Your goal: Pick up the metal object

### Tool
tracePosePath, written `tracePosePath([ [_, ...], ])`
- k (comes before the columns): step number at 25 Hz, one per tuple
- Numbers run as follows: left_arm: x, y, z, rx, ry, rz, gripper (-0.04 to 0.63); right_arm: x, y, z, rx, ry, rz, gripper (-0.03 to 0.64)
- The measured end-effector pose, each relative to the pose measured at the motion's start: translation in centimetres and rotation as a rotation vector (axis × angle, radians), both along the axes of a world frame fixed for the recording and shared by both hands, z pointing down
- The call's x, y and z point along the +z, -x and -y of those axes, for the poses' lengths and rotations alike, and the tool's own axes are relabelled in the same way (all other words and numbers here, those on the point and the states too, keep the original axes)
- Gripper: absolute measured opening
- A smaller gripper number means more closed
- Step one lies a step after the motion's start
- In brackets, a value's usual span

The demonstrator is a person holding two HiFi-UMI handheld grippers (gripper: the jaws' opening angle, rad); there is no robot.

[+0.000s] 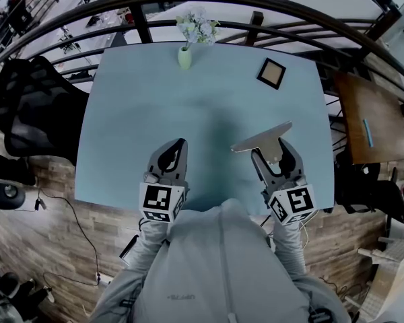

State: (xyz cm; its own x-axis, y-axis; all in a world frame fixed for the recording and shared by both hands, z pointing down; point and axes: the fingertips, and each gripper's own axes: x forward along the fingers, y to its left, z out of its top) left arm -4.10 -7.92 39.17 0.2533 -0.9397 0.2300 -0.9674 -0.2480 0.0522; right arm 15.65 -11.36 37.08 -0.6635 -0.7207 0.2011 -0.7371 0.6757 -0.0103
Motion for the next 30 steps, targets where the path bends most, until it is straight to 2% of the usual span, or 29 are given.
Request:
tracePosePath([
  [14,0.4,1.9,0.0,-0.048,0.011,0.001,0.029,0.6,1.2,0.5,-0.021,0.012,0.04,0.301],
  [30,0.9,1.7,0.2,-0.047,0.023,-0.003,0.028,0.8,1.1,0.9,-0.026,0.022,0.05,0.301],
])
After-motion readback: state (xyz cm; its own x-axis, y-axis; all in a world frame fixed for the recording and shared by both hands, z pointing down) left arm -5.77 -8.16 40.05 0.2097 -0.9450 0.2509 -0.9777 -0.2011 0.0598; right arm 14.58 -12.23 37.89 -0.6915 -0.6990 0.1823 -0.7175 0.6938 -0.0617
